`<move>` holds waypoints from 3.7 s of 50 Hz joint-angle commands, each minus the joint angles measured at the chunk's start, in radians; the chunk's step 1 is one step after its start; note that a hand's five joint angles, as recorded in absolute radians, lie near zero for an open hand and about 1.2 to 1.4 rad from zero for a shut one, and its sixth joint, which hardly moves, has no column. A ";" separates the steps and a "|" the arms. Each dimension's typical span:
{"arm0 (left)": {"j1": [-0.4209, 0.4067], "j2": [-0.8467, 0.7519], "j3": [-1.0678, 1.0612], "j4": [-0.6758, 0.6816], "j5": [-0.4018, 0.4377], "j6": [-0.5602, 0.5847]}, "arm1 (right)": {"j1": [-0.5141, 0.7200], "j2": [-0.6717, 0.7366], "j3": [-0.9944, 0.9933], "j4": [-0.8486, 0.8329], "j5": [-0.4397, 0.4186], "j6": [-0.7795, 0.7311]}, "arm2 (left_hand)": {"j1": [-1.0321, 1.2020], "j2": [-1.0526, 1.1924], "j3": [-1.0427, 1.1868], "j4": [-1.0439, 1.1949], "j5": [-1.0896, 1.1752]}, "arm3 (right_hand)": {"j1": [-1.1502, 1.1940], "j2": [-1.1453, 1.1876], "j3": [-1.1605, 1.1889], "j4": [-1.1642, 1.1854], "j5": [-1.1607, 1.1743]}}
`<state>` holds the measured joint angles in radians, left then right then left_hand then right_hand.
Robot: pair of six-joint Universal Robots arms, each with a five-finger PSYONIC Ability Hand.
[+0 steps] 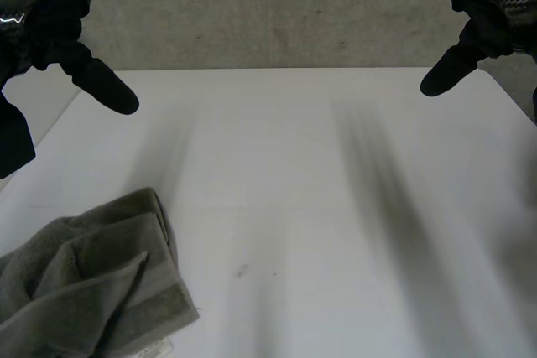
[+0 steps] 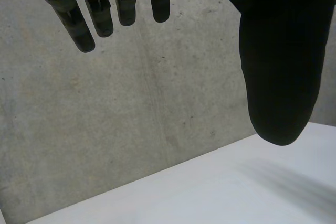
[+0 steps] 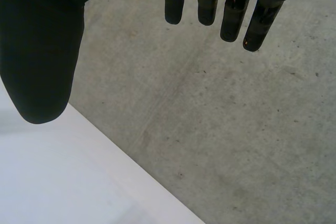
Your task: Fold the towel.
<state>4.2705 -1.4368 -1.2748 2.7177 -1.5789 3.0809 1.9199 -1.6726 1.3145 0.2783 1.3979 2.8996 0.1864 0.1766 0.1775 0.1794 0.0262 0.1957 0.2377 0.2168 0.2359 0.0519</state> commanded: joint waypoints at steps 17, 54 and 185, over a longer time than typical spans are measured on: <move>0.041 -0.097 -0.055 0.044 -0.006 0.277 | 0.030 0.079 0.019 -0.011 -0.003 -0.031 | 0.071 0.081 0.080 0.078 0.057 | -0.021 -0.063 -0.042 -0.061 -0.052; 0.319 -0.528 -0.428 0.352 0.076 0.486 | 0.087 0.186 0.032 -0.011 0.004 -0.117 | 0.499 0.509 0.508 0.506 0.485 | -0.021 -0.063 -0.042 -0.061 -0.052; 0.040 -1.117 0.427 0.475 0.105 0.075 | 0.053 0.677 -0.031 -0.180 -0.019 0.242 | 1.210 1.220 1.219 1.217 1.196 | -0.021 -0.063 -0.042 -0.061 -0.052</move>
<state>4.3104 -2.5629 -0.8528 3.1905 -1.4663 3.1530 1.9729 -0.9931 1.2849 0.1005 1.3778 3.1406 0.9342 0.9307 0.9179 0.9184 0.7410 0.1957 0.2377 0.2168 0.2359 0.0525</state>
